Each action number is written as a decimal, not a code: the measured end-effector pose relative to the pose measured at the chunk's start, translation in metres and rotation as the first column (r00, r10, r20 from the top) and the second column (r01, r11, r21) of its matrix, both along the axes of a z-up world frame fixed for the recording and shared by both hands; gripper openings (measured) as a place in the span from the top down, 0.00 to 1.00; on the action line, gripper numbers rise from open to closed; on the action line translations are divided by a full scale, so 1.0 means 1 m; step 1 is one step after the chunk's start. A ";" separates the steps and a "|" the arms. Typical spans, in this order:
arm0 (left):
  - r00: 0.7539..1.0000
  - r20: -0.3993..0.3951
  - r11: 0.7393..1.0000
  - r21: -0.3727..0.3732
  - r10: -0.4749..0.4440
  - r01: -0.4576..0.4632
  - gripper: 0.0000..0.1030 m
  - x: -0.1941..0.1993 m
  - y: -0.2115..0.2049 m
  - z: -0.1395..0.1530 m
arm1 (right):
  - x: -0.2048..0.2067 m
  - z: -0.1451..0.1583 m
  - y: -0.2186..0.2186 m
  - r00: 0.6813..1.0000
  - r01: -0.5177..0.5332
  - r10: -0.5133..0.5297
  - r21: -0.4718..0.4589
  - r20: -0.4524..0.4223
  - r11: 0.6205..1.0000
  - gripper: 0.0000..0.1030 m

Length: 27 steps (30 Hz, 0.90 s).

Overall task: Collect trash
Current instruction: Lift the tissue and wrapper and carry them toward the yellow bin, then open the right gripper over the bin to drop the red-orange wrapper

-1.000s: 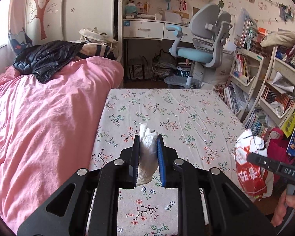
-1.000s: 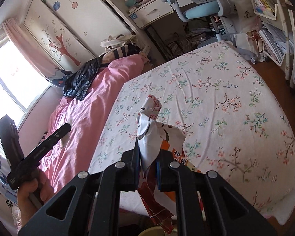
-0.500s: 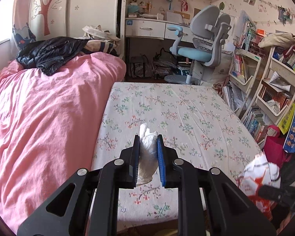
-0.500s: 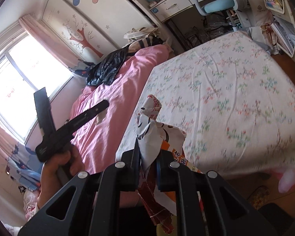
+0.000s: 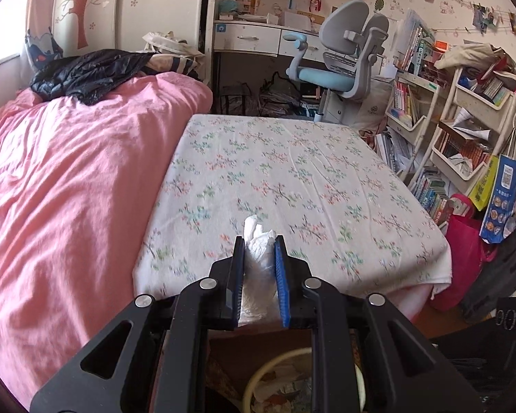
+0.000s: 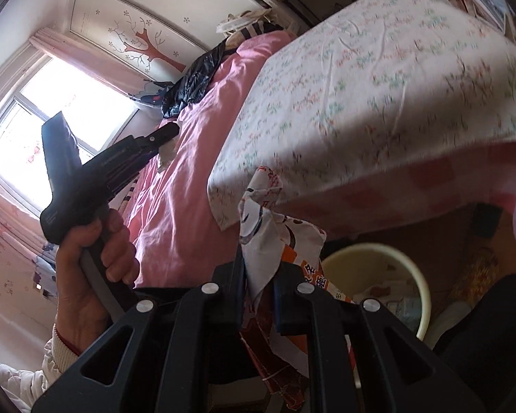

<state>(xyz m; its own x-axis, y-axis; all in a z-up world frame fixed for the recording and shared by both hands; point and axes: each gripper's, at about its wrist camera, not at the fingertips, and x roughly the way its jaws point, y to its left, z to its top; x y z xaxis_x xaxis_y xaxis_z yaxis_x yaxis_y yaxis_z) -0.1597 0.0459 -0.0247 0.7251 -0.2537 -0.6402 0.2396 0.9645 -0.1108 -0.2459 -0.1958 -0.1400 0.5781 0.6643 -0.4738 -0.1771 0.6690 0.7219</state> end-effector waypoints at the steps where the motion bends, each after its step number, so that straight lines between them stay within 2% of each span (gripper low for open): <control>1: 1.000 -0.008 1.000 -0.015 -0.001 0.001 0.84 -0.006 0.001 -0.003 | -0.001 -0.002 0.001 1.000 -0.008 0.008 0.008 -0.006 1.000 0.87; 4: 0.999 -0.035 0.999 -0.053 0.000 -0.002 0.84 -0.017 0.004 -0.010 | -0.001 -0.008 0.004 0.999 -0.028 0.029 0.035 -0.024 0.999 0.87; 8: 0.999 -0.053 0.999 -0.053 0.007 -0.010 0.84 -0.026 0.005 -0.017 | -0.004 -0.021 0.006 0.997 -0.033 0.039 0.073 -0.072 0.997 0.86; 11: 0.998 -0.065 0.999 -0.052 0.007 -0.011 0.84 -0.029 0.004 -0.021 | -0.002 -0.033 0.005 0.991 -0.017 0.025 0.069 -0.130 0.998 0.80; 12: 0.998 -0.070 0.999 -0.053 0.007 -0.010 0.84 -0.030 0.003 -0.023 | 0.000 -0.037 0.004 0.988 -0.007 0.015 0.057 -0.154 0.998 0.73; 15: 0.997 -0.079 0.999 -0.047 0.002 -0.005 0.84 -0.033 0.002 -0.026 | 0.002 -0.046 -0.001 0.979 0.029 -0.022 0.031 -0.200 0.999 0.65; 27: 0.991 -0.128 0.999 -0.011 -0.038 0.037 0.84 -0.051 -0.014 -0.040 | 0.001 -0.036 -0.005 0.989 0.058 -0.059 -0.015 -0.139 0.998 0.56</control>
<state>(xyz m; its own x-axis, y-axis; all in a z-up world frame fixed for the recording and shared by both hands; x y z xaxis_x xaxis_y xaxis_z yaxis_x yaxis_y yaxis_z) -0.2104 0.0319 -0.0648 0.6269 -0.2852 -0.7250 0.2592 0.9539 -0.1511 -0.2453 -0.2005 -0.1764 0.5436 0.6256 -0.5596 -0.0356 0.6832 0.7294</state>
